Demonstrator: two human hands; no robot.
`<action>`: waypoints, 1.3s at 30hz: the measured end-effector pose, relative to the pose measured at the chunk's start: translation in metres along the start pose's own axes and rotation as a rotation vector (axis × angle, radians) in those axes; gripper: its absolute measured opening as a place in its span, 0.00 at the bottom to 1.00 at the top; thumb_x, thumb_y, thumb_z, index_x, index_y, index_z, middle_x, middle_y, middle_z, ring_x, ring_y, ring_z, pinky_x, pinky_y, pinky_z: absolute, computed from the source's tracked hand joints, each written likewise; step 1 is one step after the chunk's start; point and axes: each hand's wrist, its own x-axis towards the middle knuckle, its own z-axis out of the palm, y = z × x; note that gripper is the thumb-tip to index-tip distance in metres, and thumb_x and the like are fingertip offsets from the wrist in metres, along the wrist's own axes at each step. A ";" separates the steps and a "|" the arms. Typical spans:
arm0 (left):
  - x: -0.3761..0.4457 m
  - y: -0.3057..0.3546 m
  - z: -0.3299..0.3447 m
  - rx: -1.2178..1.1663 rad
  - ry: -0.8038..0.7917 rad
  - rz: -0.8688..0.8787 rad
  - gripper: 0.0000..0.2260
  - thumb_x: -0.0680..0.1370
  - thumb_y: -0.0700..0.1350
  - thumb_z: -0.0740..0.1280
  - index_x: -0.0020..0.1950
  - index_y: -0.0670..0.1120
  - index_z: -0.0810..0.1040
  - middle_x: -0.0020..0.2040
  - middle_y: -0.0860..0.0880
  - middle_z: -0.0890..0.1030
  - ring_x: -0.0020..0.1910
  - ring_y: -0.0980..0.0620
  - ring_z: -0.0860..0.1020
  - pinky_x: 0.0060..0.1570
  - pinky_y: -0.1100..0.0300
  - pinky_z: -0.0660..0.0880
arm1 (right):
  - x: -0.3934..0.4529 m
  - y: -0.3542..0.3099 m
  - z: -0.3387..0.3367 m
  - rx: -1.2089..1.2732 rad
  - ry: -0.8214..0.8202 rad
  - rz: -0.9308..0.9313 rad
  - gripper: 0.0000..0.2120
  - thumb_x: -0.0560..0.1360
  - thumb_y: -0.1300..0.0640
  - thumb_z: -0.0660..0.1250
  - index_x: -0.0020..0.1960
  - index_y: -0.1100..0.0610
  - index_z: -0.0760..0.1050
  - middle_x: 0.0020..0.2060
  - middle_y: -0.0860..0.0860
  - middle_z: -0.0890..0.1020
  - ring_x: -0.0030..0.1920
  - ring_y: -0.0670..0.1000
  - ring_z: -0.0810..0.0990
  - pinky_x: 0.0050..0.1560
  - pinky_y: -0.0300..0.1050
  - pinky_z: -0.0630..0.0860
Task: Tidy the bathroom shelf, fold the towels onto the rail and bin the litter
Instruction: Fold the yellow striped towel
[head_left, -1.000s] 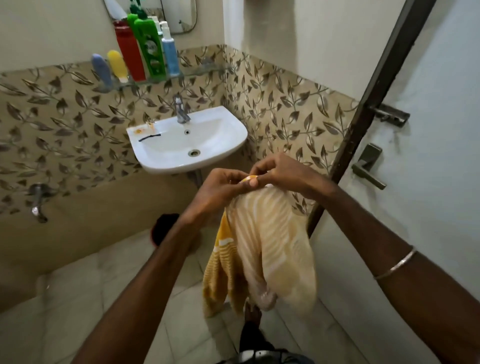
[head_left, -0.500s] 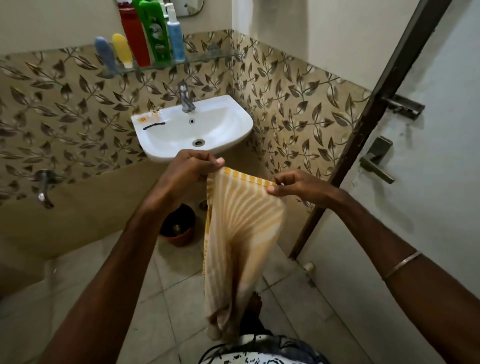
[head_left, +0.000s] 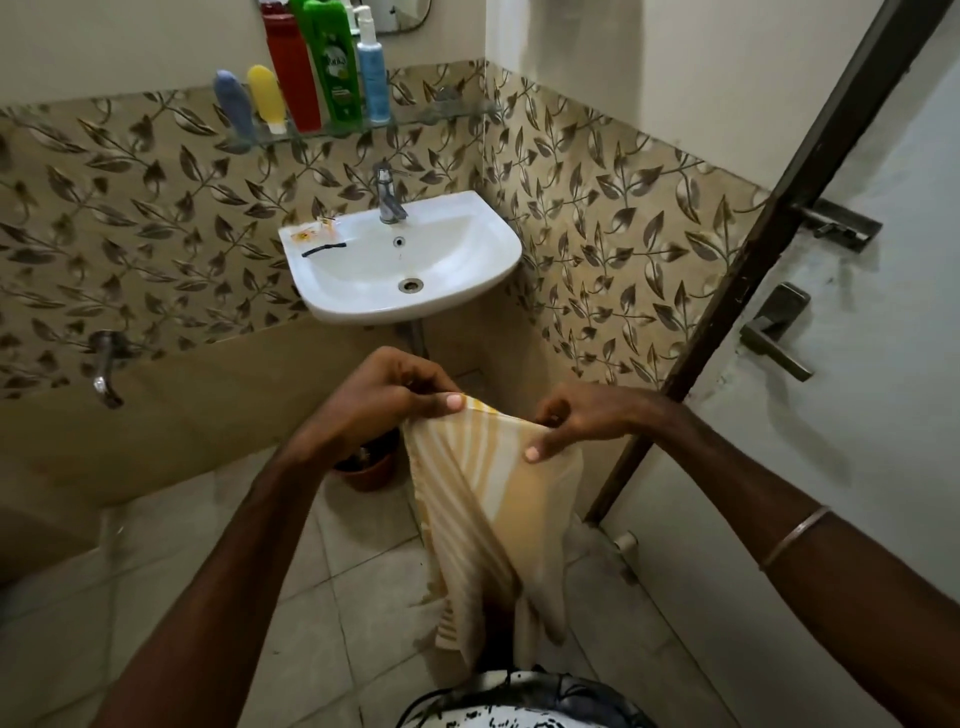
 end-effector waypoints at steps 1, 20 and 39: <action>-0.003 -0.001 -0.007 -0.004 0.012 0.006 0.03 0.72 0.42 0.75 0.43 0.44 0.87 0.40 0.45 0.87 0.40 0.54 0.84 0.42 0.63 0.79 | 0.003 0.013 0.001 -0.029 -0.041 0.058 0.04 0.74 0.49 0.75 0.47 0.44 0.81 0.43 0.36 0.84 0.46 0.37 0.82 0.39 0.31 0.77; -0.018 -0.054 -0.075 -0.325 0.122 0.009 0.05 0.68 0.46 0.73 0.36 0.45 0.81 0.34 0.48 0.79 0.34 0.55 0.77 0.35 0.66 0.74 | -0.020 0.104 -0.040 -0.103 0.188 0.197 0.05 0.74 0.52 0.75 0.42 0.48 0.80 0.45 0.45 0.80 0.48 0.47 0.79 0.44 0.41 0.73; 0.019 -0.039 0.050 -0.208 0.153 0.028 0.09 0.73 0.44 0.76 0.50 0.42 0.84 0.43 0.46 0.84 0.42 0.52 0.81 0.43 0.58 0.77 | 0.024 -0.060 -0.023 -0.145 0.255 -0.243 0.06 0.74 0.60 0.74 0.49 0.52 0.80 0.48 0.47 0.82 0.52 0.49 0.81 0.53 0.55 0.80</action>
